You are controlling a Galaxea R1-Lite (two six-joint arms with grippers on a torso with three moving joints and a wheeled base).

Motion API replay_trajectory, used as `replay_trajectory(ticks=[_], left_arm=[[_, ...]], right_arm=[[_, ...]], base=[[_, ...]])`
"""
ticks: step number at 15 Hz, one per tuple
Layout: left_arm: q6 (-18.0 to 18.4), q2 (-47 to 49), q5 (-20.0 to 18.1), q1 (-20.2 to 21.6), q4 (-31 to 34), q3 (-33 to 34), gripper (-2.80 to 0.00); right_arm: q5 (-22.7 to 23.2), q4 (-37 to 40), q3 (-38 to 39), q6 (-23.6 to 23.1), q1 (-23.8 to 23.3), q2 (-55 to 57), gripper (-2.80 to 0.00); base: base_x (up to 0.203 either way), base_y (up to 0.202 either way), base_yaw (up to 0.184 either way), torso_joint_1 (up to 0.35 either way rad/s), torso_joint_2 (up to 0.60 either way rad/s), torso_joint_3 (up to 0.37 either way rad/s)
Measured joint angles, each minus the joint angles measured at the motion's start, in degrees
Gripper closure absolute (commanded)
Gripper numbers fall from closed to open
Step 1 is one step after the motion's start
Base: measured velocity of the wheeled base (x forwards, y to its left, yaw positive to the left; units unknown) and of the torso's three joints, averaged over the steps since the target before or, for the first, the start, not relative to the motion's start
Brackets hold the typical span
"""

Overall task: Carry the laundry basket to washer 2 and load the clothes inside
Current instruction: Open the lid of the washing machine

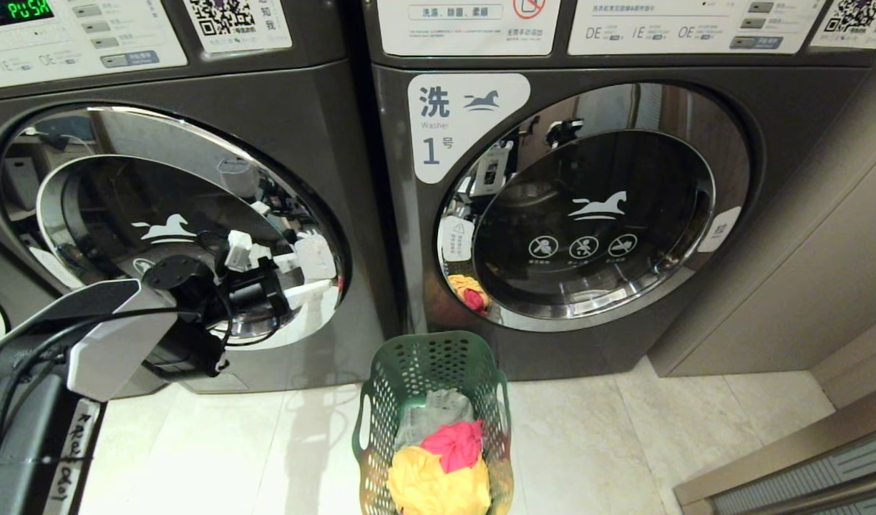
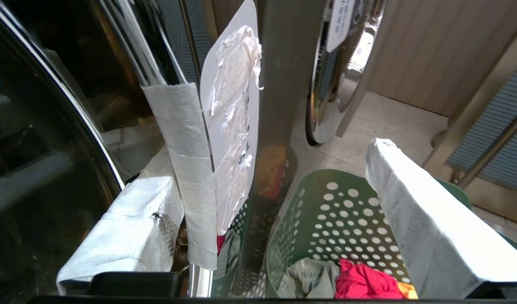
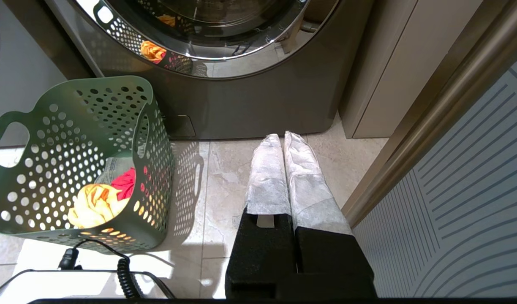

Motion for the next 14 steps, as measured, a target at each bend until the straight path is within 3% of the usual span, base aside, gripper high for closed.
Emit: replay_trajectory(ticks=[6,14], left_arm=[[-0.58,2.31,0.41,8.11,0.13,-3.25,-2.80],[-2.45,2.76,0.66,11.49,0.15,-4.58,-2.80]], right_arm=[[0.00,0.00,0.00,0.00,0.02,0.00,0.00],[0.00,0.00,0.00,0.01,0.02,0.00,0.00]], base=[[0.000,0.000,0.000,0.000,0.00,0.000],[0.000,0.000,0.000,0.000,0.00,0.000]])
